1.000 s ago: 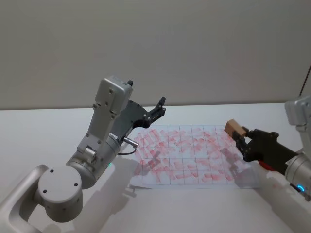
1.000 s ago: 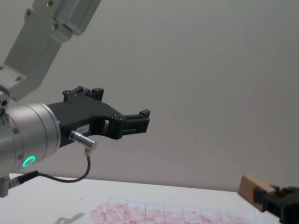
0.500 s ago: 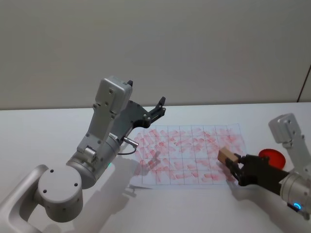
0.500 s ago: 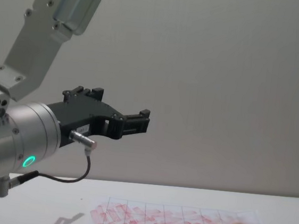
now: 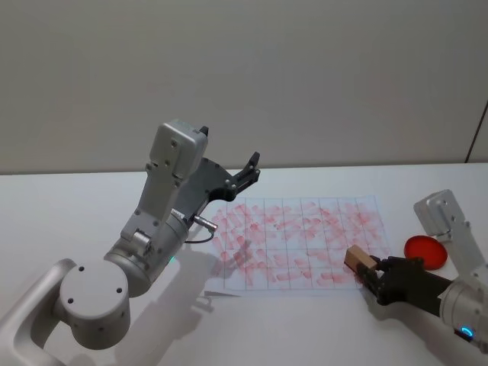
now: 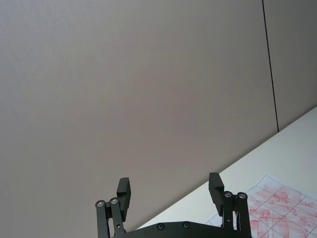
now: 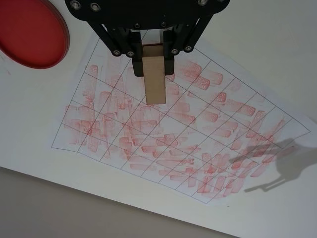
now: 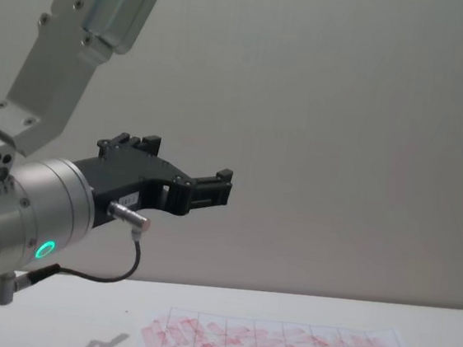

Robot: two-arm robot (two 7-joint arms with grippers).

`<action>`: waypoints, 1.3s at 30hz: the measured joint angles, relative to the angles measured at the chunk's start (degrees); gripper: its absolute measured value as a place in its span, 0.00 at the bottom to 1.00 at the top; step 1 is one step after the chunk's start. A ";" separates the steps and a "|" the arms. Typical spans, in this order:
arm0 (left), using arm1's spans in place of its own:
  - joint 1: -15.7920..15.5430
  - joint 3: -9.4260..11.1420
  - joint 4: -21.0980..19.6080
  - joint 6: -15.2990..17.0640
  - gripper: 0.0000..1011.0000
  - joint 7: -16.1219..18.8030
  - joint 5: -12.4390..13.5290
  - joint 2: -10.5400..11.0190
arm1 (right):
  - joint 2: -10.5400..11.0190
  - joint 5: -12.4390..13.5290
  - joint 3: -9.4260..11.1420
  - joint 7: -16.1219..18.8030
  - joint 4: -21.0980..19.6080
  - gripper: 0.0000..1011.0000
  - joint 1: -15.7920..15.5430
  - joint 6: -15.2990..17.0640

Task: Use the one hand to pick up the stamp and affix it onto the A4 paper.

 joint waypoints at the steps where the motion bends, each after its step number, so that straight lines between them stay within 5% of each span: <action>1: 0.00 0.00 0.00 0.00 0.99 0.00 0.00 0.00 | -0.01 -0.12 -0.01 0.00 0.12 0.21 0.06 0.00; 17: 0.00 0.00 0.00 0.00 0.99 0.00 0.00 0.00 | -0.55 -0.77 0.00 -0.87 1.75 0.21 1.57 -5.28; 30: 0.00 0.00 0.00 0.00 0.99 0.00 0.00 0.00 | -0.03 3.99 1.56 -3.01 -1.92 0.21 1.46 -12.27; 39: 0.00 0.00 0.00 0.00 0.99 0.00 0.00 0.00 | 2.02 7.96 3.27 -8.41 -6.32 0.21 -2.25 -12.90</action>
